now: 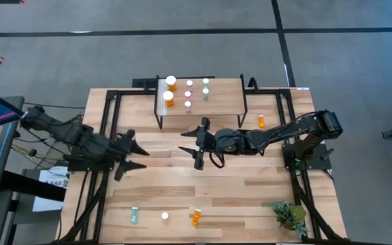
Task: Pick and place medicine bottles onto shelf by color
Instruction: Put the small blue pill bottle aligned with other small blue pill bottles on the shelf
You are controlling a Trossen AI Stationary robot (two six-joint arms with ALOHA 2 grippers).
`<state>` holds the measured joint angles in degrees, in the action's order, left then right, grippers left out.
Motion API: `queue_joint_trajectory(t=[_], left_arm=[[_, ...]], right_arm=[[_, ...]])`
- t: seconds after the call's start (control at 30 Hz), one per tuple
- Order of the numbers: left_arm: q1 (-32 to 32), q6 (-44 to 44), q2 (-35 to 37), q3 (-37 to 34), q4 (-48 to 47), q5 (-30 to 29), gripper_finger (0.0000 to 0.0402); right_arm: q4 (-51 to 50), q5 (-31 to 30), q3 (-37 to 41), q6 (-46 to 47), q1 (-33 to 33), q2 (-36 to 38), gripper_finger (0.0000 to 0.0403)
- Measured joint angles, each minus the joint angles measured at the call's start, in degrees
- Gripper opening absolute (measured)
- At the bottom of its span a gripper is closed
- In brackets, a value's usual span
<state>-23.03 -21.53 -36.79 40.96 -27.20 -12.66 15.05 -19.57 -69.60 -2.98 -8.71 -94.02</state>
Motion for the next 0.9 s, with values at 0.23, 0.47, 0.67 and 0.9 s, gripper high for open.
queue_joint_trajectory(t=[0.23, 0.47, 0.67, 0.9], left_arm=[[-9.0, -7.4, -14.6, 10.7, -14.9, -0.6, 0.0222], [-16.6, -18.2, -25.0, 17.9, -29.1, -0.8, 0.0222], [-22.1, -18.8, -28.3, 18.1, -28.2, -1.6, 0.0222], [-25.5, -22.5, -28.7, 18.1, -28.2, -1.6, 0.0222]], right_arm=[[0.0, 0.0, 0.0, 0.0, 0.0, 0.0, 0.0245], [0.0, 0.0, 0.0, 0.0, 0.0, 0.0, 0.0245], [0.0, 0.0, 0.0, 0.0, 0.0, 0.0, 0.0245], [0.0, 0.0, 0.0, 0.0, 0.0, 0.0, 0.0245]])
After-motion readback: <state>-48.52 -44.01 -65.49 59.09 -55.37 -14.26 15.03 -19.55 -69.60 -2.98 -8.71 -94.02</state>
